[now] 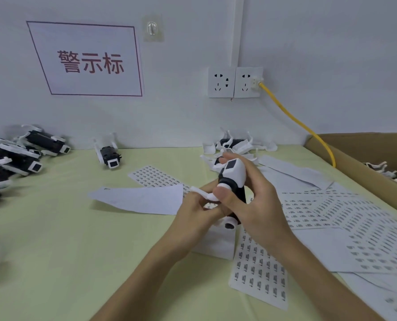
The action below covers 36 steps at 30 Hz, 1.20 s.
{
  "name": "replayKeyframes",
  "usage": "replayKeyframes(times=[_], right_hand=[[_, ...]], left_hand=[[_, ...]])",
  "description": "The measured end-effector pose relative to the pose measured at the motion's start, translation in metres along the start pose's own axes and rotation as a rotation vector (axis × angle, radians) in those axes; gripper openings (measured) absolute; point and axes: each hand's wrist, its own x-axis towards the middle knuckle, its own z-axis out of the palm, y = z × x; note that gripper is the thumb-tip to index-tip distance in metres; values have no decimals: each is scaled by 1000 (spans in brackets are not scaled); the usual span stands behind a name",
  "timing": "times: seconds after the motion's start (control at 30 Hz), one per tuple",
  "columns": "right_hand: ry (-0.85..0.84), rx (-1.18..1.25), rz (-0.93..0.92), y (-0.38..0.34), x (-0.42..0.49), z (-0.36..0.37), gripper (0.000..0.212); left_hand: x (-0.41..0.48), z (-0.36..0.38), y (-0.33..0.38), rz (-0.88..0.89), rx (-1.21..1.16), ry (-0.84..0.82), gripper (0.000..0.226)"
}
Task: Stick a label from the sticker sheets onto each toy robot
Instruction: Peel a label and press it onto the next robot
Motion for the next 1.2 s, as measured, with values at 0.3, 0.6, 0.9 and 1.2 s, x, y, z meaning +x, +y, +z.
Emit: replayKeyframes(times=[0.3, 0.6, 0.9, 1.2], right_hand=[[-83, 190, 79, 6, 5, -4, 44], [117, -125, 70, 2, 7, -10, 34], [27, -58, 120, 9, 8, -12, 42], [-33, -148, 234, 18, 9, -13, 27]], left_hand=[[0, -6, -1, -120, -313, -24, 53], [0, -17, 6, -166, -262, -65, 52], [-1, -11, 4, -173, -241, 65, 52], [3, -21, 6, -187, -551, 349, 55]])
